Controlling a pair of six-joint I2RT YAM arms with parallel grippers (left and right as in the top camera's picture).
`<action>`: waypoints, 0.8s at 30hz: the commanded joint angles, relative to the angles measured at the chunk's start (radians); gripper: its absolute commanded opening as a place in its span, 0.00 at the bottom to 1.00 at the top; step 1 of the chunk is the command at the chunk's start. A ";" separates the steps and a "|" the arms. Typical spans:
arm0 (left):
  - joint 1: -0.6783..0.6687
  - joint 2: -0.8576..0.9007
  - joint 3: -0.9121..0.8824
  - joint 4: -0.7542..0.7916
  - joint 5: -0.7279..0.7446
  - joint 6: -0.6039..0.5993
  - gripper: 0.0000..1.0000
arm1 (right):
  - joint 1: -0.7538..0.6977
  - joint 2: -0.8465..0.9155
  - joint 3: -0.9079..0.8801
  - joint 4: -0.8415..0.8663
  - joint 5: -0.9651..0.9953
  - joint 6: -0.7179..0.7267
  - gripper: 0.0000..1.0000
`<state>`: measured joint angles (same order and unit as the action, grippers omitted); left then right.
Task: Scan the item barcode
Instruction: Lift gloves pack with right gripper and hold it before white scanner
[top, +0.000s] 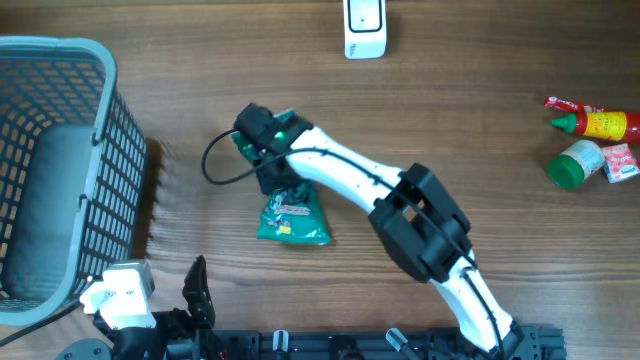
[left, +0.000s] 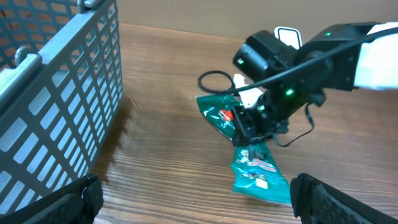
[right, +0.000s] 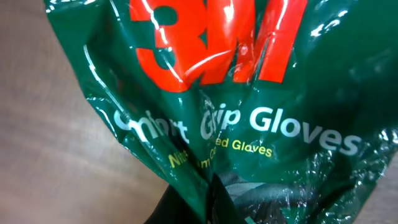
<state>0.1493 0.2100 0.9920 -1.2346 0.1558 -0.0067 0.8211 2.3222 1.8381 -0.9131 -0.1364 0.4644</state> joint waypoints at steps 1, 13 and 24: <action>0.005 -0.006 0.001 0.003 0.012 -0.013 1.00 | -0.087 -0.071 -0.020 -0.043 -0.405 -0.201 0.05; 0.005 -0.006 0.001 0.003 0.011 -0.013 1.00 | -0.294 -0.147 -0.042 -0.312 -1.094 -0.942 0.04; 0.005 -0.006 0.001 0.003 0.011 -0.013 1.00 | -0.292 -0.147 -0.066 -0.420 -1.312 -1.435 0.05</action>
<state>0.1493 0.2100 0.9920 -1.2346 0.1558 -0.0067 0.5247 2.1948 1.7805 -1.3312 -1.3373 -0.8265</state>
